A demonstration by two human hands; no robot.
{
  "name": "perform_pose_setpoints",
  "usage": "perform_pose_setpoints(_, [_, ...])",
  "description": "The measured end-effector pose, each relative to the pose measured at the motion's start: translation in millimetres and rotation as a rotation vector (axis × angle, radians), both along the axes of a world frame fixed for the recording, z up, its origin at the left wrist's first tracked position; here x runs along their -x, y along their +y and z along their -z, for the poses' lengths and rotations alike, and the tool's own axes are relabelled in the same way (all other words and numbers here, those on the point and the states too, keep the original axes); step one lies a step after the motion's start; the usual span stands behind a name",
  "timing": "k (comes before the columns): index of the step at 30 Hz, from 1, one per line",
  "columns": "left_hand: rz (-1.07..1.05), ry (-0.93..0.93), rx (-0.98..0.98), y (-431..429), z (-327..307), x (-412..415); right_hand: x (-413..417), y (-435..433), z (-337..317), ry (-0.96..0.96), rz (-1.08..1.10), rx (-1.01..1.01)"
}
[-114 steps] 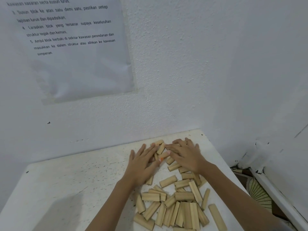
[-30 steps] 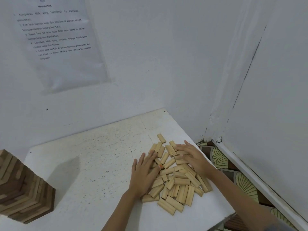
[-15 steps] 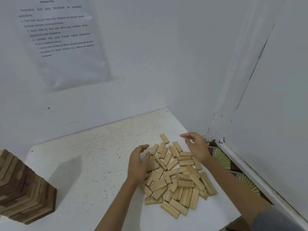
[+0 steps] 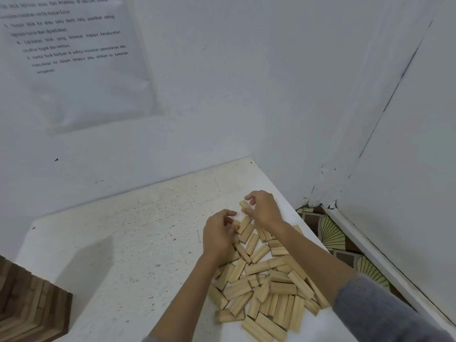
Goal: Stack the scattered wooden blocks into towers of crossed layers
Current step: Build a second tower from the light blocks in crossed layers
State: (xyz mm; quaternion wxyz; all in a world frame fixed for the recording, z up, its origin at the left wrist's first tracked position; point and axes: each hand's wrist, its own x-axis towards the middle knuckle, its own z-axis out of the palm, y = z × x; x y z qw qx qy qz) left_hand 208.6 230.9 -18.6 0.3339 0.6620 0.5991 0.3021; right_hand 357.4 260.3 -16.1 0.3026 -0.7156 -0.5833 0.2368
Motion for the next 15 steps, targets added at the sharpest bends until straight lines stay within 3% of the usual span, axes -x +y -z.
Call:
perform_pose_setpoints(3, [-0.035,-0.092,0.028,0,-2,-3,3,2,4,0.012,0.038,-0.006])
perform_pose_setpoints(8, [-0.072,-0.197,-0.024,-5,-10,-3,4,-9,-12,0.420,0.184,-0.080])
perform_pose_setpoints(15, [-0.163,-0.300,-0.078,-28,-18,2,-7,-57,-43,0.830,0.106,-0.039])
